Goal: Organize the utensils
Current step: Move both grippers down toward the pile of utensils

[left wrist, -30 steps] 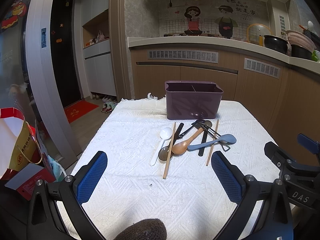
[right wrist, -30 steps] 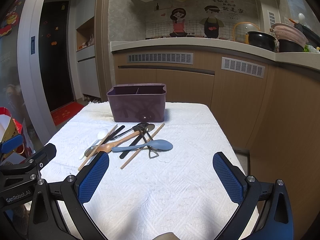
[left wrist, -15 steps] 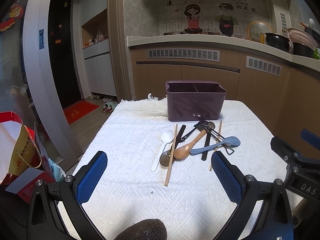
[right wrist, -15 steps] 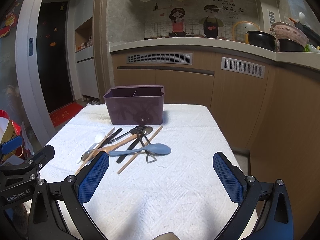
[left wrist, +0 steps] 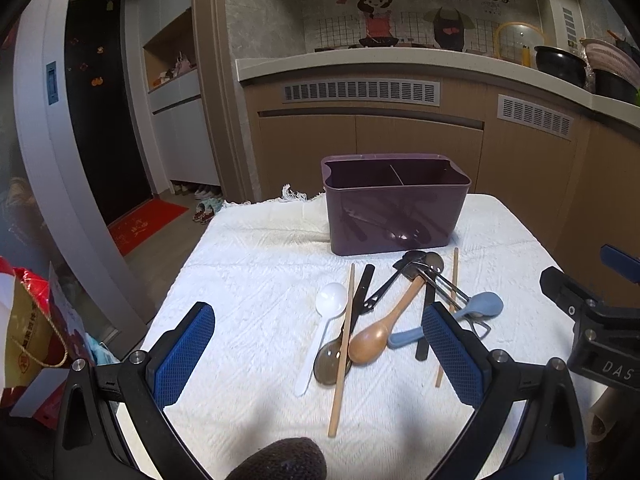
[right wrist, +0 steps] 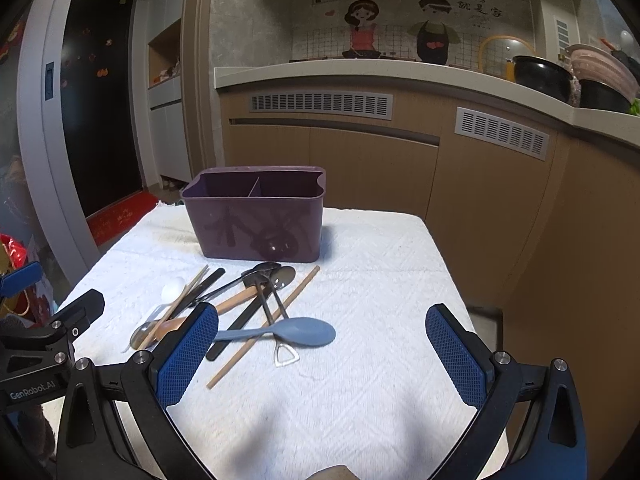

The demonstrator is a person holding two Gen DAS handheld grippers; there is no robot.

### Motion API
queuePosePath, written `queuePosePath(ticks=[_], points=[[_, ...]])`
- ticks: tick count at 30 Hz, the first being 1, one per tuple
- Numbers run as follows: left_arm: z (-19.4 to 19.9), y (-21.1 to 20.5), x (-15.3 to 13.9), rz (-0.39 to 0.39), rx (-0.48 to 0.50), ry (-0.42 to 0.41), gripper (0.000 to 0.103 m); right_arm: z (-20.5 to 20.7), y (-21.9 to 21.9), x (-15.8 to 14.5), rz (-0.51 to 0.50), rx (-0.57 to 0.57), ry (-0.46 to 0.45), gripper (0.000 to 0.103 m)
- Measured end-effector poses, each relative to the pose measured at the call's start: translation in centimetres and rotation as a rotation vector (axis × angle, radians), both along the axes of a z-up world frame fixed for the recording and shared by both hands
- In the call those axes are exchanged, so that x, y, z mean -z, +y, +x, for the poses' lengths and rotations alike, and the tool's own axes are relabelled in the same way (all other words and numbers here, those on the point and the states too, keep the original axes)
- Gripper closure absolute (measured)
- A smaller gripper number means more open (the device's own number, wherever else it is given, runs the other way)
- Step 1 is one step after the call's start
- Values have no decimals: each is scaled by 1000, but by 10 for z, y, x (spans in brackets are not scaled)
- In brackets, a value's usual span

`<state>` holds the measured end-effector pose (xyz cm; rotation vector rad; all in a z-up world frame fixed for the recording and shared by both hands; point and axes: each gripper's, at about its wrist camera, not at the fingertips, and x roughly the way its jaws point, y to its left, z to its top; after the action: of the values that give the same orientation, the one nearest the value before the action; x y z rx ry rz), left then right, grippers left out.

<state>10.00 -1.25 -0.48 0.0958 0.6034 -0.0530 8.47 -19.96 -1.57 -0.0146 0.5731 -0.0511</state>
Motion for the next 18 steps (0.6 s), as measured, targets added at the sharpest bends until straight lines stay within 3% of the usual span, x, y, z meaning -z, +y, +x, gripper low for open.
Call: queuePosePath(ticks=[6,18], points=[[33,-4,5,12,8,17,0,30,2,8,-37,-15,23,0],[92,20,30,-8,53,149,0,92,0,27,-54,-52,112,0]])
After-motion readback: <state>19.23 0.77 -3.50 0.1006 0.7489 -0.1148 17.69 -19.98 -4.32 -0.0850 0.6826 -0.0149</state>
